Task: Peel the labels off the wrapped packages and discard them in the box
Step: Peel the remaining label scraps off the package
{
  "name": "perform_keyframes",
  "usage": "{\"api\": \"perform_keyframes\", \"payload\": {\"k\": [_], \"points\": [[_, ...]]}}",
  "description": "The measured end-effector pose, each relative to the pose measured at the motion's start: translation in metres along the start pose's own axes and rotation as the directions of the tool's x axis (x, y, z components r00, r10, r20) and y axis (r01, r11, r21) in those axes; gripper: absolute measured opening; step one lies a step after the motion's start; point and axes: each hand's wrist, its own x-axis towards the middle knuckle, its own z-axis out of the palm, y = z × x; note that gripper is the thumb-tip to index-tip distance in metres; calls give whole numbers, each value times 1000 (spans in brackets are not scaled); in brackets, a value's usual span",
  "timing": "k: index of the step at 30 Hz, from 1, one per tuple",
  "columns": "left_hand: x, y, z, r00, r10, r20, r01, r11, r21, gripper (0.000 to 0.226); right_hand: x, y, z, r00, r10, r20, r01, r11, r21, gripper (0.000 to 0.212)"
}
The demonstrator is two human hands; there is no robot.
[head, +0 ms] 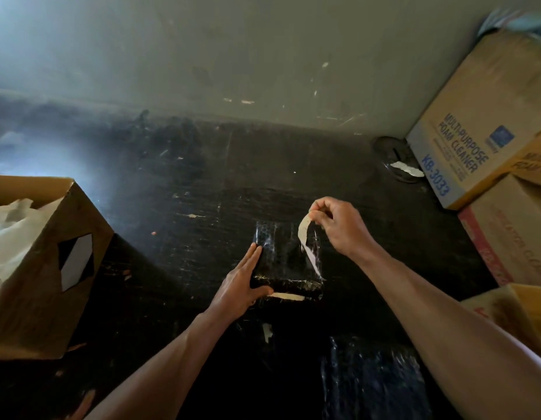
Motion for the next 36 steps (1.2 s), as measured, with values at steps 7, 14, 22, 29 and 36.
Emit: {"api": "perform_keyframes", "payload": {"k": [7, 14, 22, 29, 36], "points": [[-7, 12, -4, 1000, -8, -9, 8, 1000, 12, 108, -27, 6, -17, 999, 29, -18, -30, 997, -73, 5], [-28, 40, -7, 998, 2, -68, 1, 999, 34, 103, -61, 16, -45, 994, 51, -93, -56, 997, -46, 6], [-45, 112, 29, 998, 66, -11, -66, 998, 0, 96, -125, 52, -108, 945, 143, -293, -146, 989, 12, 5], [-55, 208, 127, 982, 182, 48, -179, 982, -62, 83, -207, 110, -183, 833, 256, -490, -273, 961, 37, 10], [-74, 294, 244, 915, 331, 231, -326, 943, -58, 91, -299, 174, -255, 688, 372, -624, -401, 911, 101, 8]]}}
